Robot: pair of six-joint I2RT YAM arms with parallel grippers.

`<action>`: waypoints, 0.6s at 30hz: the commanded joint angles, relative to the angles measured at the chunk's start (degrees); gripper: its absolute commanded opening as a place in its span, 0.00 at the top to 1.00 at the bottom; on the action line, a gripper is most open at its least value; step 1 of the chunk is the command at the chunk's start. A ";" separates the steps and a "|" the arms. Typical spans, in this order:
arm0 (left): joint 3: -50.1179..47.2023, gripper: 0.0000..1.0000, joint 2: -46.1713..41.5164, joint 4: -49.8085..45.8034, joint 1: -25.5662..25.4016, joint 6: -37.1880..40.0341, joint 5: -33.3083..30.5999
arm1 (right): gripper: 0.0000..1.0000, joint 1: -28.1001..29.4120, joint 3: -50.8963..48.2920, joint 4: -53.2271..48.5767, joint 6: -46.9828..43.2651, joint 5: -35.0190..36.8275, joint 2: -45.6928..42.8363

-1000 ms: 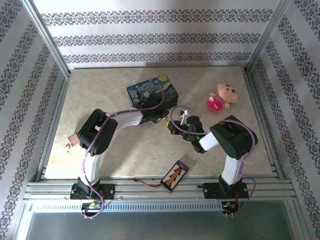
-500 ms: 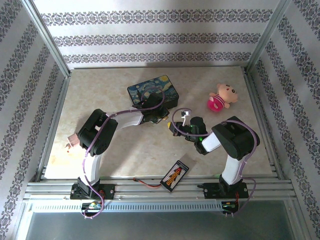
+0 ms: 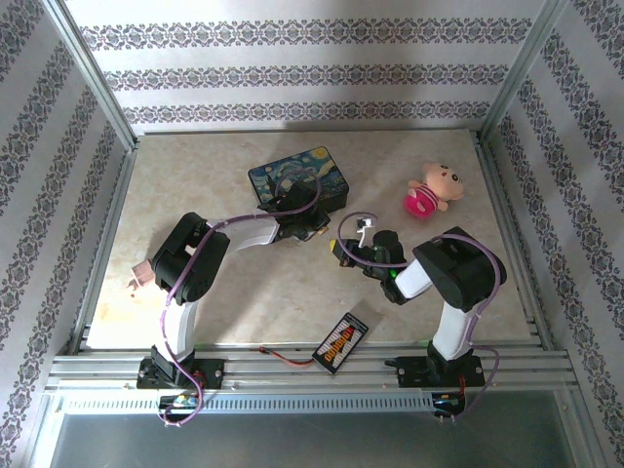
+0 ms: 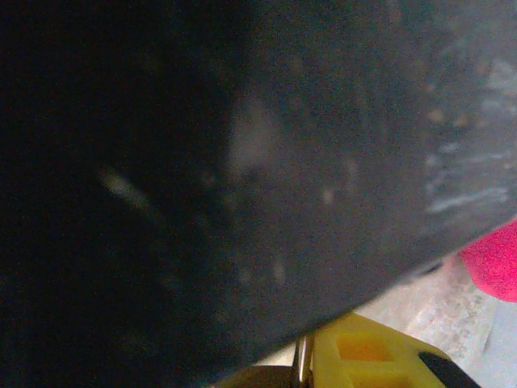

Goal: Unlock a padlock with a key

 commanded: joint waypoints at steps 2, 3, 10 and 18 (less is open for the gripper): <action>-1.14 0.89 0.27 -2.98 -1.05 -2.26 5.55 | 1.00 -0.42 -1.12 -1.52 3.84 1.19 -0.63; -0.92 0.89 0.12 -3.27 -1.05 -1.97 5.26 | 1.00 -0.35 -1.14 -2.21 4.25 1.17 -0.98; -0.68 0.89 -0.36 -4.47 -1.14 -1.62 4.05 | 1.00 1.19 -0.93 -8.69 6.12 3.51 -4.87; 0.48 0.89 -0.45 -7.67 -1.90 -1.71 2.38 | 1.00 3.31 3.10 -21.77 5.24 6.64 -11.46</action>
